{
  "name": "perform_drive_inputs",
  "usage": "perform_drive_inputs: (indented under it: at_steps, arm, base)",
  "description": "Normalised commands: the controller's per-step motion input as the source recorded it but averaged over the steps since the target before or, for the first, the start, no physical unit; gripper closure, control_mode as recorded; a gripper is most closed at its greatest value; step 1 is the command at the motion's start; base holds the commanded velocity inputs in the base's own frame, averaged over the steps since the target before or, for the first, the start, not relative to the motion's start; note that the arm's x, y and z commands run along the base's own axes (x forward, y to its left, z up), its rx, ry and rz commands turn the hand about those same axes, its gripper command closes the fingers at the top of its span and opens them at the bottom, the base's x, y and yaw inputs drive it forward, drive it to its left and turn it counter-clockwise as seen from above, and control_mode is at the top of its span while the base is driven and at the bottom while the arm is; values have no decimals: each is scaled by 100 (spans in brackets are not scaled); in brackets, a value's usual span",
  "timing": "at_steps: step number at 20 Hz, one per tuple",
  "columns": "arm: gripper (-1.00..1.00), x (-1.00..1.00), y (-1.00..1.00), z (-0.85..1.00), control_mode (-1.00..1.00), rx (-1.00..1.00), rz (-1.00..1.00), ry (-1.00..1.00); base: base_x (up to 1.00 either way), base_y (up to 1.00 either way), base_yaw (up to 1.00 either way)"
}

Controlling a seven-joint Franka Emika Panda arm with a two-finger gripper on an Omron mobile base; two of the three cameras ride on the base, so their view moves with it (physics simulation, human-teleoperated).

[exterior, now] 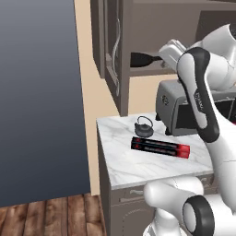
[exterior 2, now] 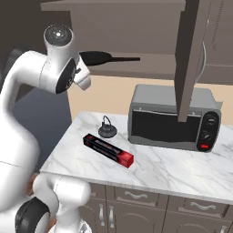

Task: Pick the pan from the cabinet and place it on the stove. Then turn on the stove burner for the pan.

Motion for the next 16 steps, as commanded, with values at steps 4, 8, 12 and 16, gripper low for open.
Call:
perform_drive_inputs:
  at_steps: [4, 8, 12, 16]
  arm:
    - [-100, 80, -17, 0, -100, -3, -22, 2]
    - [-100, 84, -14, 1, -100, -2, -18, 6]
    - [-100, 68, -30, 7, -100, 0, -10, 3]
    - [-100, 65, -30, 3, -100, 0, -5, 4]
  base:
    - [0, 0, 0]
    - [0, 0, 0]
    - [0, 0, 0]
    - [0, 0, 0]
